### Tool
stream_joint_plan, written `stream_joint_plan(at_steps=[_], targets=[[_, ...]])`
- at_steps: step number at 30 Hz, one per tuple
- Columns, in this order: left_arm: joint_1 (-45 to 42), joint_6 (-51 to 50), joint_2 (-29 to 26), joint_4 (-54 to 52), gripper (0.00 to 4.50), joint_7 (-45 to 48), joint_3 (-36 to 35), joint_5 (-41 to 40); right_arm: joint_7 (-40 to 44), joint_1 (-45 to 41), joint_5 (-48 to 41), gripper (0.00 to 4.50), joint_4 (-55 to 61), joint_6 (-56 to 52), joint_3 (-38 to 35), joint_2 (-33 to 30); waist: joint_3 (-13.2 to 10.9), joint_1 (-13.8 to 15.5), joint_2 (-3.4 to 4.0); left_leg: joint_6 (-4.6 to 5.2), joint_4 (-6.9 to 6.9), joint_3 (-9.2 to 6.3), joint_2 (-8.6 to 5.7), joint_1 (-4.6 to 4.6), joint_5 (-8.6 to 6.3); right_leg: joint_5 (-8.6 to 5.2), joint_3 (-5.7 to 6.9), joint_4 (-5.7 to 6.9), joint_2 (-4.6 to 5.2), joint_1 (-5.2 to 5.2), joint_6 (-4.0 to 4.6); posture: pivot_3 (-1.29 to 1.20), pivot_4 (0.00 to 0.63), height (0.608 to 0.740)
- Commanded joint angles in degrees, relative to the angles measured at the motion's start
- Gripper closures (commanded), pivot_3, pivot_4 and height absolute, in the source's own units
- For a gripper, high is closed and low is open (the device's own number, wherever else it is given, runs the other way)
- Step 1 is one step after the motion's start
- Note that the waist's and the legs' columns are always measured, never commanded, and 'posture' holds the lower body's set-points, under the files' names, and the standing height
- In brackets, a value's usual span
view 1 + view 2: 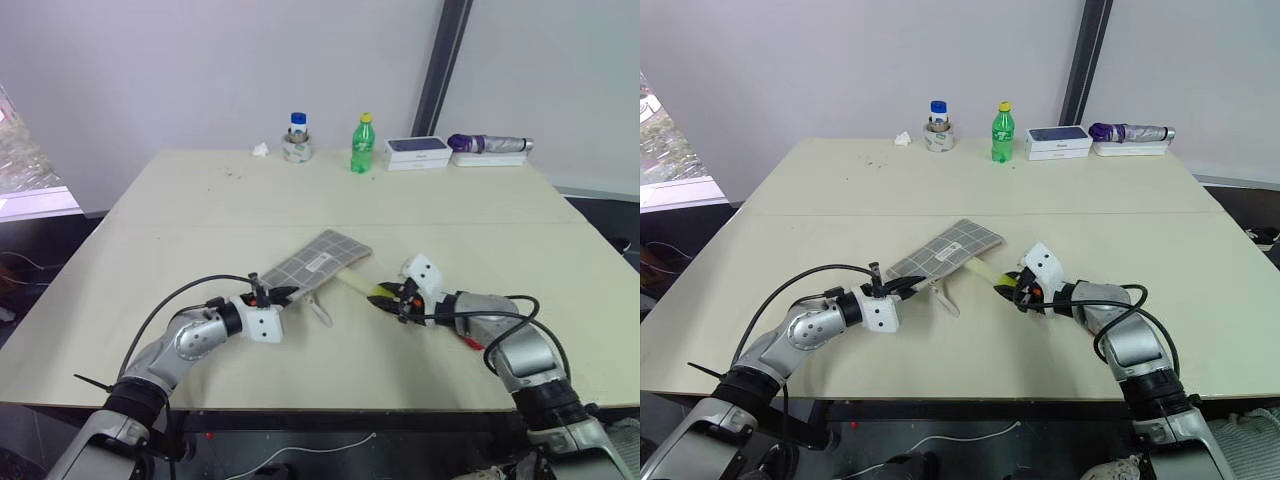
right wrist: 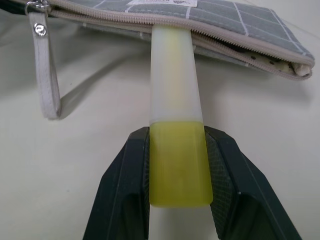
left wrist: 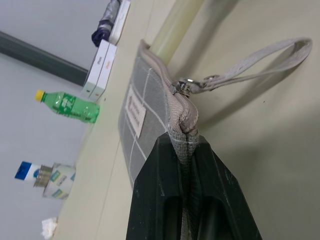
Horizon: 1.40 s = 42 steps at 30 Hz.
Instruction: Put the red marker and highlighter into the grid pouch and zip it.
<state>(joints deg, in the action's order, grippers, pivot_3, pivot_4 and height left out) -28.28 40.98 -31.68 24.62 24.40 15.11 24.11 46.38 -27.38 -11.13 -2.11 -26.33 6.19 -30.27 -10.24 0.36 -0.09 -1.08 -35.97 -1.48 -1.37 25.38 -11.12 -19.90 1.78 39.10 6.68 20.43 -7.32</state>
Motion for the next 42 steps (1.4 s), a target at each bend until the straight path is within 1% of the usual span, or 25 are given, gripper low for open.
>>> stream_joint_plan(at_steps=[1,6,10,15,18,21,24,29,34,39,42], targets=[[-0.3,2.1,-0.1,-2.9,4.5,2.1,1.3,-2.2,-1.1,-3.0,1.6,3.56,1.2,0.8,2.0,1.7,0.0,-0.1,0.0,0.0,0.0,0.0,0.0,0.0,0.0,0.0,0.0,0.0,0.0,0.0,0.0,0.0,0.15,0.74],[-0.5,2.2,0.1,-4.2,4.5,6.6,1.9,-5.7,-0.7,-5.4,5.3,3.56,1.0,3.1,6.2,2.9,0.0,-0.1,0.0,0.0,0.01,0.0,0.0,0.0,0.0,0.0,0.0,0.0,0.0,0.01,0.0,0.0,0.15,0.74],[-0.7,1.5,-0.6,-6.4,4.5,10.9,0.9,-11.8,1.1,-7.6,10.8,3.56,-0.3,8.4,10.7,0.8,0.0,0.0,0.0,0.0,-0.01,0.0,0.0,0.0,0.0,0.0,0.0,0.0,0.0,0.01,0.0,0.0,0.15,0.74],[-1.3,-0.4,-3.4,-6.7,4.5,16.7,-2.5,-21.3,3.6,-8.1,12.8,3.56,0.1,9.6,11.4,-1.4,0.0,-0.2,0.0,0.0,0.0,-0.01,0.01,0.0,0.0,0.0,0.0,0.0,0.0,0.01,0.0,0.0,0.15,0.74],[-1.7,0.2,-4.6,-6.0,4.5,19.9,-4.0,-25.7,5.0,-7.2,14.2,3.56,0.4,11.4,12.0,-2.8,0.0,-0.3,-0.01,0.0,0.0,-0.01,0.02,0.0,0.0,0.0,0.0,0.0,-0.01,0.01,0.0,0.0,0.15,0.74],[-1.7,0.9,-4.8,-5.2,4.5,23.3,-4.5,-29.3,6.3,-7.0,13.6,3.56,1.9,12.9,12.7,-1.8,0.0,-0.4,0.0,0.0,0.0,-0.01,0.02,0.0,0.0,0.0,0.0,0.0,-0.01,0.01,0.0,0.0,0.15,0.74],[-1.0,2.2,-4.8,-4.4,4.5,27.1,-3.4,-30.5,7.1,-8.0,12.7,3.56,3.0,12.4,12.5,-0.2,0.0,-0.7,-0.01,0.0,0.0,-0.01,0.03,0.0,0.0,0.0,0.01,0.0,-0.01,0.0,0.0,0.0,0.15,0.74],[-1.5,2.3,-2.5,-2.5,4.5,29.1,-4.0,-31.9,9.3,-9.6,13.9,3.56,3.0,14.4,13.5,0.2,0.0,-1.0,-0.01,0.0,0.0,-0.01,0.03,0.0,0.0,0.0,0.01,0.0,-0.01,0.0,0.0,0.0,0.15,0.74],[-2.4,1.8,-1.4,-2.0,4.5,30.8,-4.8,-33.1,9.7,-10.0,13.3,3.56,2.7,18.0,13.8,2.3,0.0,-1.0,-0.01,0.0,0.0,-0.02,0.03,0.0,0.0,0.0,0.01,0.0,-0.02,0.0,0.0,0.0,0.15,0.74],[-2.2,1.5,-4.8,1.6,4.5,32.2,-8.7,-35.0,9.2,-6.5,16.4,3.56,3.1,23.3,15.1,0.8,0.0,-1.1,-0.01,0.0,0.0,-0.02,0.03,0.0,0.0,0.0,0.01,0.0,-0.02,0.01,0.0,0.0,0.15,0.74],[-2.3,2.0,-5.3,2.4,4.5,32.3,-9.4,-34.9,9.0,-6.3,17.4,3.56,1.9,24.5,15.4,0.9,0.0,-1.1,-0.01,0.0,0.01,-0.01,0.03,0.0,0.0,0.0,0.01,0.0,-0.03,0.02,0.0,0.0,0.15,0.74]])
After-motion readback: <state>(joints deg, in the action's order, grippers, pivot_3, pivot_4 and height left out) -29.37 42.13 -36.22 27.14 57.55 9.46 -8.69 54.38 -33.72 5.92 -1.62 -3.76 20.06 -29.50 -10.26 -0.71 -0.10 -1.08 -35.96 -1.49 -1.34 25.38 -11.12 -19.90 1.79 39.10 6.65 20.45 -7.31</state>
